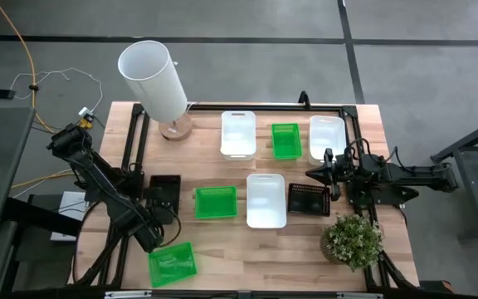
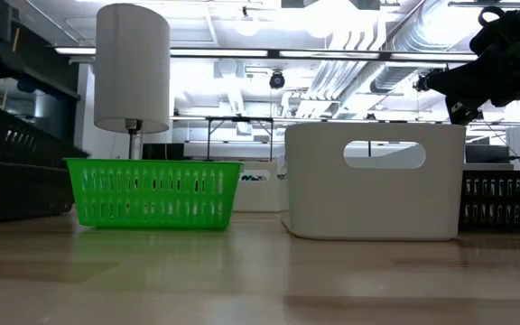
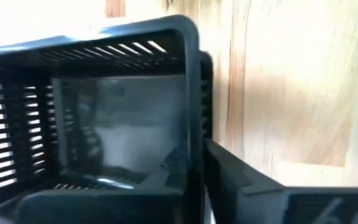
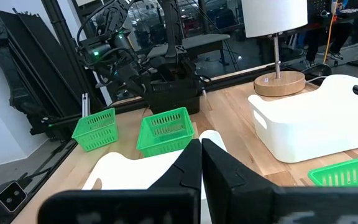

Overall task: Stack baskets by color
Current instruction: Stack the top black bin on the middle left black bin, then stack the right black bin into the left stacked black bins

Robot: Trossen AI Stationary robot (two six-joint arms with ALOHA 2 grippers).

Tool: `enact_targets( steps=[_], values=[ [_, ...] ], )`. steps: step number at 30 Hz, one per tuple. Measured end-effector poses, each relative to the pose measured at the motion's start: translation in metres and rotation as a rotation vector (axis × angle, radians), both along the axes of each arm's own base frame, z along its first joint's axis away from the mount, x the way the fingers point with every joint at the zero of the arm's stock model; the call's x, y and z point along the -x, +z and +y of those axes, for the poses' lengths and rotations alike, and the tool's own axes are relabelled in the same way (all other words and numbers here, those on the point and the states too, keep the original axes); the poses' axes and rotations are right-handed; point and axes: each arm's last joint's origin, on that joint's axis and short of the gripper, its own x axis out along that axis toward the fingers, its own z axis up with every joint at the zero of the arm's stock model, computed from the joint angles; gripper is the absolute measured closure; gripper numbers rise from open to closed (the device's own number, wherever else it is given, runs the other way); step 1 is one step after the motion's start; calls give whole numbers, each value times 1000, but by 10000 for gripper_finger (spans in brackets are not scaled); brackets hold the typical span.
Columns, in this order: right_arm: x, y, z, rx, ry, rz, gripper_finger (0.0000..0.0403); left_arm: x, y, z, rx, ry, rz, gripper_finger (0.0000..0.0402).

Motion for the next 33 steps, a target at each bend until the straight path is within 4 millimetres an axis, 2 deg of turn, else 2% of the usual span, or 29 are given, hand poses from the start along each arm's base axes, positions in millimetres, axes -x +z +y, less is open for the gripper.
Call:
enact_targets(
  steps=[9,16,19,25,30,33],
  values=[
    [0,0,0,0,0,0,402,-1,3,1,17,-16,32,239],
    [0,0,0,0,0,0,402,-15,37,1,64,-26,5,171],
    [0,0,0,0,0,0,402,-20,57,2,58,-48,-134,159],
    [0,0,0,0,0,0,402,-14,89,15,-41,-148,-556,157],
    [0,0,0,0,0,0,402,-11,97,45,-102,-154,-799,160],
    [0,0,0,0,0,0,402,-6,93,65,-113,-155,-946,161]
  ],
)
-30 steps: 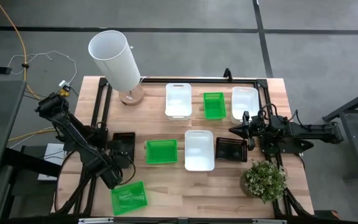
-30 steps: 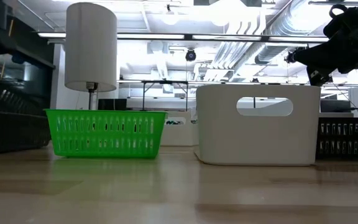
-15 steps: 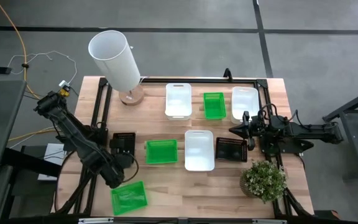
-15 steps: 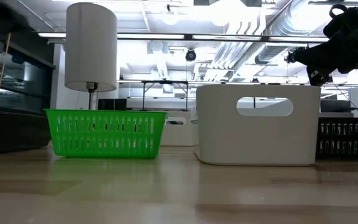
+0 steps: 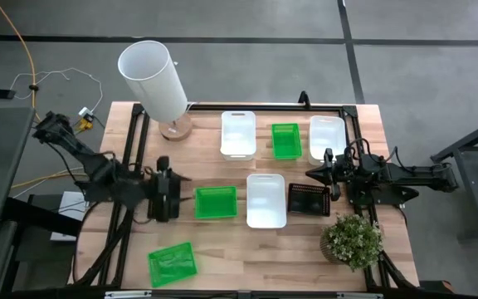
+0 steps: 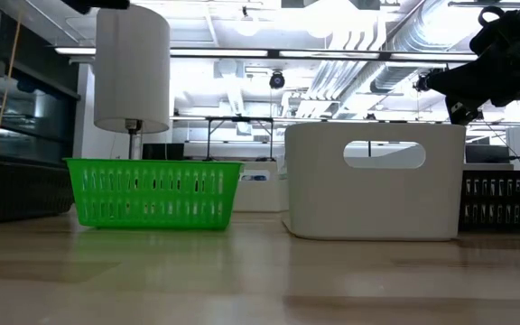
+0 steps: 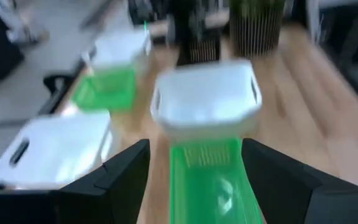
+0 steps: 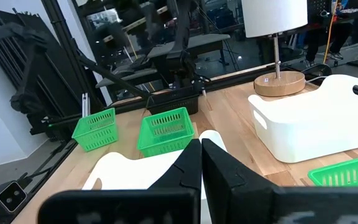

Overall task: Stack baskets by color
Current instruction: Stack the right black bin into the left stacked black bins

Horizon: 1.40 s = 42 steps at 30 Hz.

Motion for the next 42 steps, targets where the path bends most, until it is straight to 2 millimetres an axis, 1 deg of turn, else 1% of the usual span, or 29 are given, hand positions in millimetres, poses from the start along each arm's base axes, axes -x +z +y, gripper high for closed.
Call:
enact_targets(
  steps=[3,6,10,13,15,19,23,26,29,32,35,37,38,40,41,42],
  values=[
    [0,0,0,0,0,0,402,5,-11,16,18,-42,-156,161],
    [0,0,0,0,0,0,402,12,-24,27,29,-109,-316,161],
    [0,0,0,0,0,0,402,22,-45,38,28,-139,-471,161],
    [0,0,0,0,0,0,402,28,-53,42,49,-134,-562,161],
    [0,0,0,0,0,0,402,31,-58,44,62,-130,-577,161],
    [0,0,0,0,0,0,402,31,-64,43,69,-131,-552,161],
    [0,0,0,0,0,0,402,32,-69,46,-33,-83,-477,162],
    [0,0,0,0,0,0,402,39,-68,52,-93,-43,-459,170],
    [0,0,0,0,0,0,402,48,-70,62,-96,-10,-433,191],
    [0,0,0,0,0,0,402,58,-70,70,-47,-13,-449,225],
    [0,0,0,0,0,0,402,66,-70,75,3,-38,-470,273],
    [0,0,0,0,0,0,402,69,-72,77,38,-52,-469,315],
    [0,0,0,0,0,-1,402,69,-74,77,50,-59,-470,338],
    [0,0,0,0,0,-1,402,67,-86,77,63,-60,-457,381],
    [0,0,0,0,0,-1,402,66,-94,77,63,-59,-459,391],
    [0,0,0,0,0,-1,402,64,-100,78,65,-53,-478,392]
  ],
)
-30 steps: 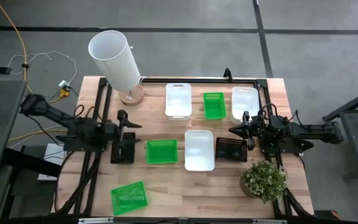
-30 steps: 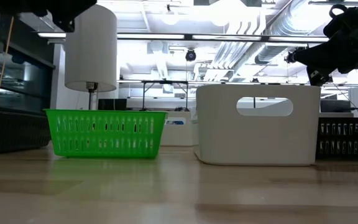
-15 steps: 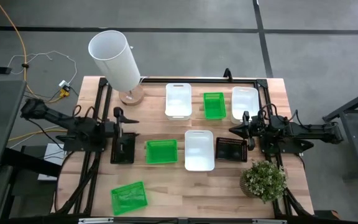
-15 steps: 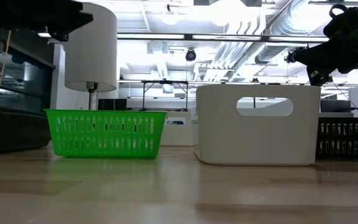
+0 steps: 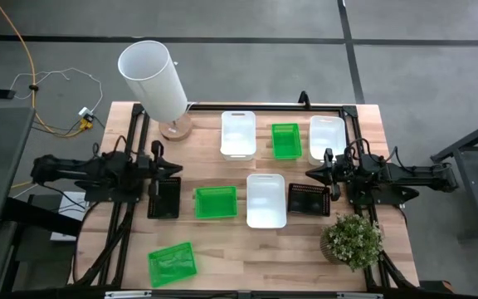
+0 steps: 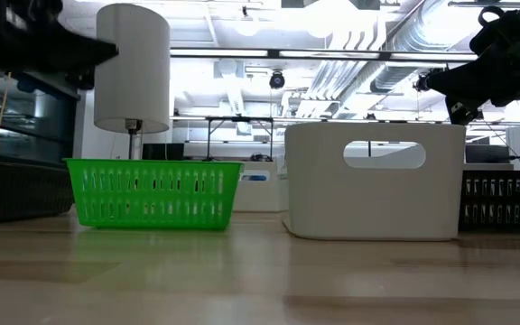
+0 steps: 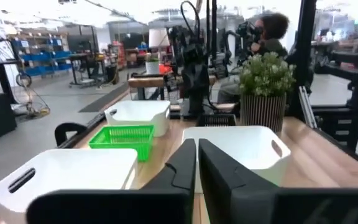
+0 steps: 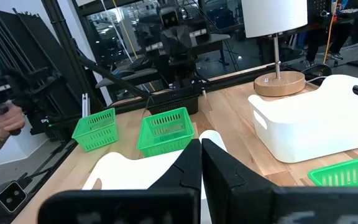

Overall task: Stack baskets by color
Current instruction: Stack the right black bin into the left stacked black bins

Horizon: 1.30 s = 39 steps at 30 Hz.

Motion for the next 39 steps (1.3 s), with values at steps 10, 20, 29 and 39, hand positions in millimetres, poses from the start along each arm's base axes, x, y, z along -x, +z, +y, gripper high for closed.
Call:
enact_targets(
  steps=[10,20,29,39],
  values=[
    [0,1,0,0,-9,-6,402,-1,-8,0,21,6,-21,401],
    [0,1,-1,0,-21,-8,402,-1,-9,0,26,7,-2,401],
    [0,1,0,54,-3,-8,388,-1,-11,1,20,29,11,401],
    [0,3,-4,47,-155,-24,235,-1,-11,2,30,54,13,401]
  ],
)
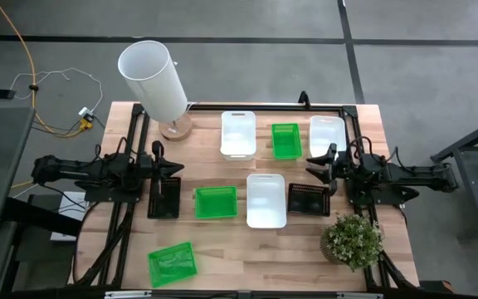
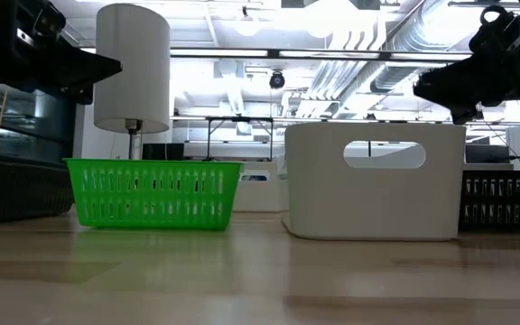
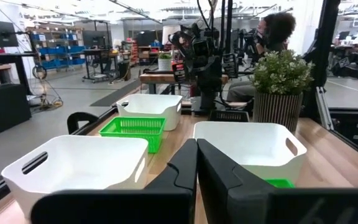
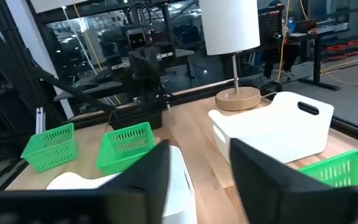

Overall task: Stack baskets by color
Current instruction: Stack the right black bin into the left stacked black bins

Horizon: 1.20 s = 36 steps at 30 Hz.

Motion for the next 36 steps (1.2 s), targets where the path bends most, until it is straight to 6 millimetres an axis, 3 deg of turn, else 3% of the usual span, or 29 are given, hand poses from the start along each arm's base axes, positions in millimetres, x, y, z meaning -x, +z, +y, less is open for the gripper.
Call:
enact_targets(
  steps=[6,14,22,29,32,36],
  values=[
    [0,0,0,-3,5,1,144,0,0,0,2,0,-1,401],
    [1,9,0,-45,-4,-59,128,0,0,0,2,0,-1,401],
    [14,91,-1,43,-30,-162,128,0,0,0,1,0,-1,401],
    [14,161,-2,102,-86,-94,127,0,0,0,-8,0,0,401],
    [7,176,-2,105,-87,-38,128,0,0,0,-8,0,0,401],
    [-5,181,-2,108,-82,39,127,0,0,0,-8,1,1,401]
  ],
)
